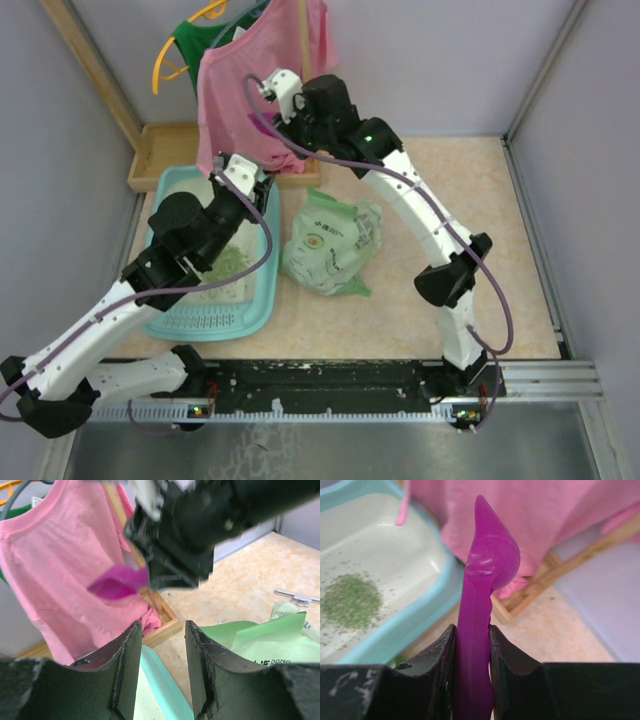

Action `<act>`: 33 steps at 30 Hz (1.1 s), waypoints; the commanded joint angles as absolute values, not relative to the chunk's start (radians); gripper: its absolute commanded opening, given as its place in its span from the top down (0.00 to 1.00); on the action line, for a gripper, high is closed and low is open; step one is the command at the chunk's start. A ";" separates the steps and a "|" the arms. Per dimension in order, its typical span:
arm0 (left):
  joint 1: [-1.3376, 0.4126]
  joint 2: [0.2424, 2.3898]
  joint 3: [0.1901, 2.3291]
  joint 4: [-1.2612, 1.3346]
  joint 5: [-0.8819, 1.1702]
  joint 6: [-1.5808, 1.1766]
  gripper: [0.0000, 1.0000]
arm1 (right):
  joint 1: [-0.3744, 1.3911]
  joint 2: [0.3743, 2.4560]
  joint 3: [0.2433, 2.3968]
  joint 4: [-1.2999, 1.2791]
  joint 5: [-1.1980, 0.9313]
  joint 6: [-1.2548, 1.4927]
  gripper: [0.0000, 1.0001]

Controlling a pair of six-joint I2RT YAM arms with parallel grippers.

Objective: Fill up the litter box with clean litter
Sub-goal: Pour the cat litter into the litter box.

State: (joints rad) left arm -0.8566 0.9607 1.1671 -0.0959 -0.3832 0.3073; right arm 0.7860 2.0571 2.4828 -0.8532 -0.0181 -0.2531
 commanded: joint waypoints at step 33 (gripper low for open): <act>-0.848 1.279 1.476 -0.324 0.038 0.334 0.50 | 0.060 1.401 2.013 -1.349 -0.433 -0.364 1.00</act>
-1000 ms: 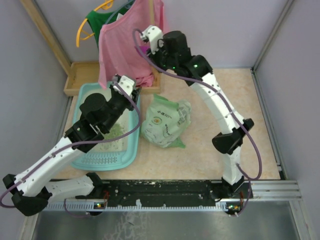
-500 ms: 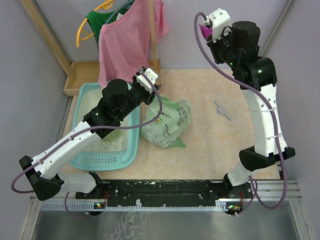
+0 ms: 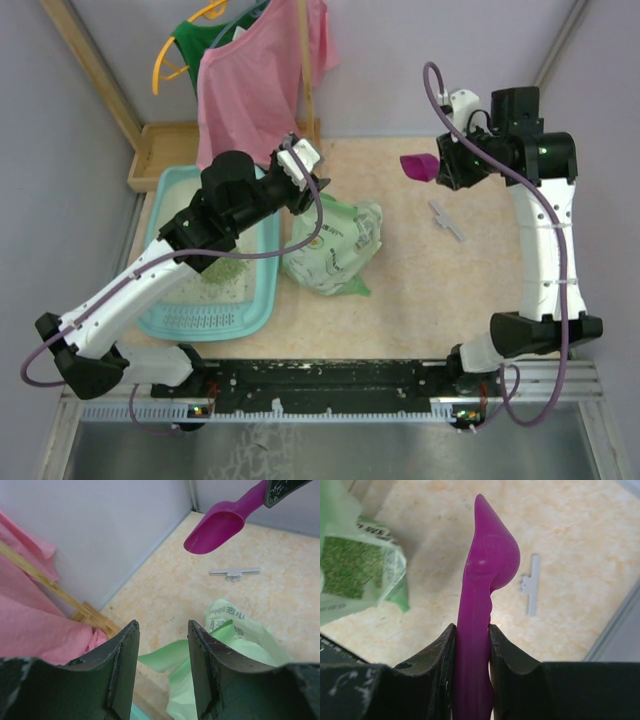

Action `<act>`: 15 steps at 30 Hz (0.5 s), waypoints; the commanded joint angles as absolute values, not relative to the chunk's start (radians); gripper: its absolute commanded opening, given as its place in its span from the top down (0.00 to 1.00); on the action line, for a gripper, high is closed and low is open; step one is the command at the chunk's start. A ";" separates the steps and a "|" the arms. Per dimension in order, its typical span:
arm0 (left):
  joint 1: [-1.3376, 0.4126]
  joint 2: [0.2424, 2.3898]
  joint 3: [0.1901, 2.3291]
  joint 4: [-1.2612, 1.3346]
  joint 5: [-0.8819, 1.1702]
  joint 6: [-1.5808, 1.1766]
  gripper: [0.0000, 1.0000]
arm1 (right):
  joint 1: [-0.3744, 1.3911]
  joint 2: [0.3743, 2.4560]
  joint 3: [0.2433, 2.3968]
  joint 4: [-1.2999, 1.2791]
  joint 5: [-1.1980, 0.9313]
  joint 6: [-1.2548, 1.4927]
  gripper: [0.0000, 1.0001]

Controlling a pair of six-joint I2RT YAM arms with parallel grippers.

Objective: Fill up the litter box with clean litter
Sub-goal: Pour the cat litter into the litter box.

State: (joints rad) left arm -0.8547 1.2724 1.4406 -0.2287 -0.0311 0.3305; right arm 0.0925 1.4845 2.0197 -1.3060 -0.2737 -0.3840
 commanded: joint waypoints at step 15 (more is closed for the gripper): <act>-0.848 1.322 1.515 -0.451 0.087 0.380 0.47 | -0.080 1.339 1.932 -1.500 -0.667 -0.405 1.00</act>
